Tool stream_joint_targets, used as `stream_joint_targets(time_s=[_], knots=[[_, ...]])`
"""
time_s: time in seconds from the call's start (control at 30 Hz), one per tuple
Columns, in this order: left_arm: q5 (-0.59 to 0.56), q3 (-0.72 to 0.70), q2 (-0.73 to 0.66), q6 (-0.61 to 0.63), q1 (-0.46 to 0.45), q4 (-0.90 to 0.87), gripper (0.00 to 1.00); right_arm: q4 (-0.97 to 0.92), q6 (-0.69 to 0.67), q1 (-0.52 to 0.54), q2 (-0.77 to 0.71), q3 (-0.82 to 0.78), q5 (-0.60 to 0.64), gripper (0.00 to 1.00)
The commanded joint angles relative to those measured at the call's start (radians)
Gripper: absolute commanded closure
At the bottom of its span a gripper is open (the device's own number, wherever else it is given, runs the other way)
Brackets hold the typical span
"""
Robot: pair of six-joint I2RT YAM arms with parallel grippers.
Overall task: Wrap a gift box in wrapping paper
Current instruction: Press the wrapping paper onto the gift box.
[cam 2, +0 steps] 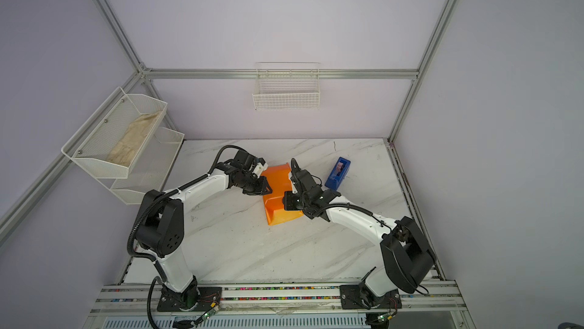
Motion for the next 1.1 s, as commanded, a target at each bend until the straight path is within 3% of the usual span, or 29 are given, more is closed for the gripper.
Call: stream_joint_targets(time_s=[0.0,0.27,0.6,1.07], knots=[[-0.035,0.078,-0.069,-0.031,-0.002,-0.021,0.72,0.145,0.064,0.007,0.075,-0.013,-0.093,0.9],[-0.203,-0.099,-0.246,-0.16,-0.002,-0.02,0.81,0.252,0.081,0.008,0.221,0.012,-0.113,0.95],[-0.06,-0.357,-0.249,-0.317,-0.004,0.176,0.9,0.316,0.09,0.008,0.302,0.027,-0.148,0.97],[0.004,-0.327,-0.16,-0.349,-0.021,0.256,0.94,0.312,0.091,0.008,0.331,0.044,-0.149,0.99]])
